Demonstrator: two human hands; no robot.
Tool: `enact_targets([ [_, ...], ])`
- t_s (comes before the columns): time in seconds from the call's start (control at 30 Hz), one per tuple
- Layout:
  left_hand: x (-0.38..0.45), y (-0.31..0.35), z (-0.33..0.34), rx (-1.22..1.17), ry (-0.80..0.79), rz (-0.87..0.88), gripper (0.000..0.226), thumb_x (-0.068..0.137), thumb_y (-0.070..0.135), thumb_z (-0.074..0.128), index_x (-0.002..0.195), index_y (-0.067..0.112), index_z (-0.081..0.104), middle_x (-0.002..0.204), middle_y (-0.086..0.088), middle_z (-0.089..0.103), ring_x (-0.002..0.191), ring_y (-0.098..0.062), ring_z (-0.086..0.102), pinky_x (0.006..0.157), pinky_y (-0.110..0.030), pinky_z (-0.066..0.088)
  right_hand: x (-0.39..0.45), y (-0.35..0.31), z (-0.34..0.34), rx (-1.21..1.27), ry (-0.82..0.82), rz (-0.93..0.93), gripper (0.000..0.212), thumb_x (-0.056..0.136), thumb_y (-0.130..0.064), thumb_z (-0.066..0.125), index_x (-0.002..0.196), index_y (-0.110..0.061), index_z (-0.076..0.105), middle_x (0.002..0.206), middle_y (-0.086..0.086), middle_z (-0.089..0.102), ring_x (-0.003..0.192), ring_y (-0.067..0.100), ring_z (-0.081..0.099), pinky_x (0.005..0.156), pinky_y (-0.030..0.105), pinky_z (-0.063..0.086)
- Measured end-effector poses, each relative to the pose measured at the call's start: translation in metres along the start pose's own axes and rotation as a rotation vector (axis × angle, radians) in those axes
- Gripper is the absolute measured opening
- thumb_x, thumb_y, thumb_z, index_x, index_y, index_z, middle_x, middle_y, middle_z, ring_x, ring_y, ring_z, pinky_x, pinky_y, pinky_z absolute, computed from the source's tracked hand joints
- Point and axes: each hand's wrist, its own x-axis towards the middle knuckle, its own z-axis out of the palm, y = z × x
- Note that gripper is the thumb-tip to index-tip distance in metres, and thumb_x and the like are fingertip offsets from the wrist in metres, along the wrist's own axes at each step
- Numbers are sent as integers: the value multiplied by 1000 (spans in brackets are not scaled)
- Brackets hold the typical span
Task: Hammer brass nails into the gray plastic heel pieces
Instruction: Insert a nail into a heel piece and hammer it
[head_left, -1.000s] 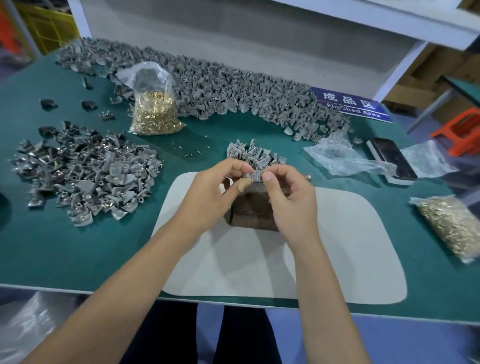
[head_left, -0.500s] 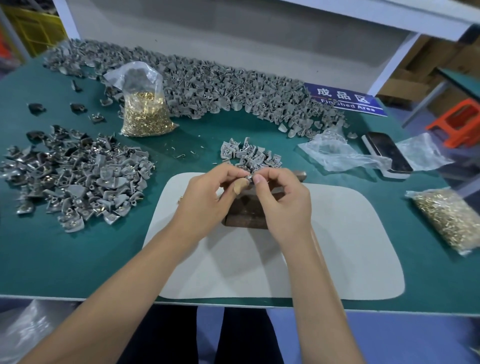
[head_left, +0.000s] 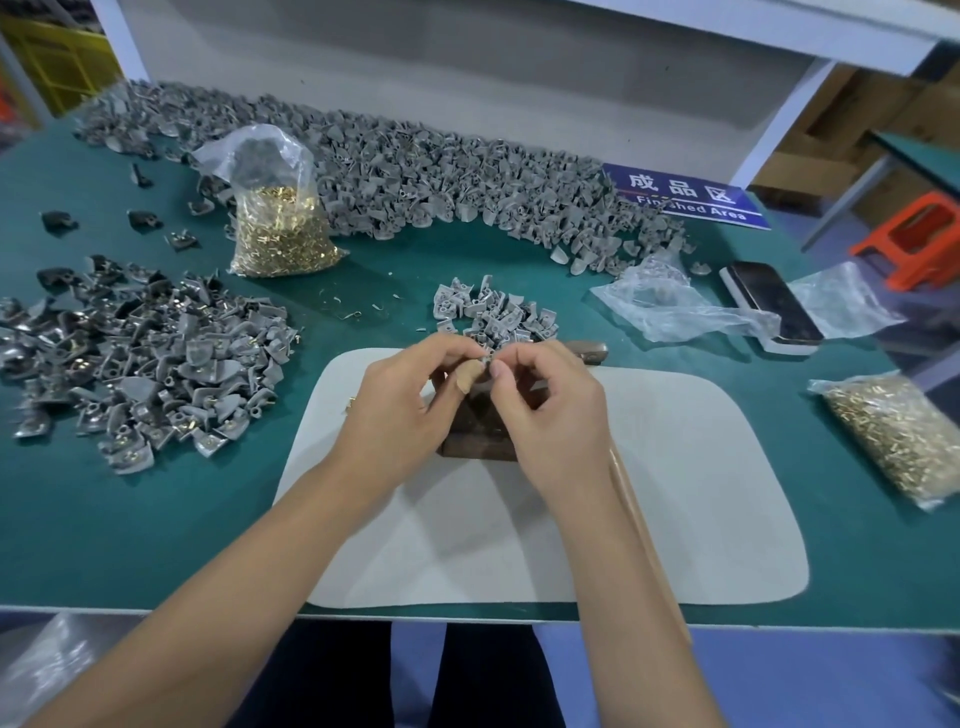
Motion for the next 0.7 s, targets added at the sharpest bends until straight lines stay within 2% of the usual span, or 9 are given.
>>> enact_targets([
  [0.1,0,-1,0,23,-14,27,11,98,18,64,107,24,69,94,17,71,87,-8,67,80,-24,52,-2,1,-1,-62,10,-77,7,92,-5,69,91,-12,71,92,-8,65,85,2,55,82,19,44],
  [0.2,0,-2,0,26,-22,46,12,98,19,62,107,25,68,95,15,70,87,-9,66,81,-25,52,-3,1,0,-150,28,-164,5,92,-1,68,91,-6,69,91,0,65,83,6,51,84,8,34],
  [0.33,1,-5,-2,67,-35,92,13,98,17,62,107,25,67,100,17,67,90,-4,62,84,-20,49,-2,2,2,-267,-6,-250,6,93,1,66,91,-4,68,90,6,64,83,20,57,91,4,26],
  [0.4,3,-7,-4,115,-46,152,11,98,14,62,107,18,69,99,17,65,90,-5,59,85,-17,46,-2,3,2,-293,-26,-266,6,93,2,66,92,-3,68,91,8,64,86,24,58,92,3,24],
  [0.47,4,-8,-6,186,-69,216,13,99,15,61,106,10,70,98,8,66,90,-11,58,86,-13,43,-2,3,2,-298,-49,-260,5,95,2,65,94,-3,67,92,9,64,87,26,57,93,3,24],
  [0.57,5,-7,-6,218,-47,230,14,99,14,63,105,5,71,98,6,66,90,-12,58,87,-10,41,-2,2,3,-254,-47,-219,6,96,1,63,94,-4,67,94,8,64,89,22,57,92,3,25],
  [0.7,2,-2,-1,114,28,108,9,98,15,65,104,12,72,97,11,70,87,-5,64,83,-15,48,-2,0,3,-148,-24,-145,6,96,-1,64,95,-6,67,95,4,66,88,8,52,89,3,28],
])
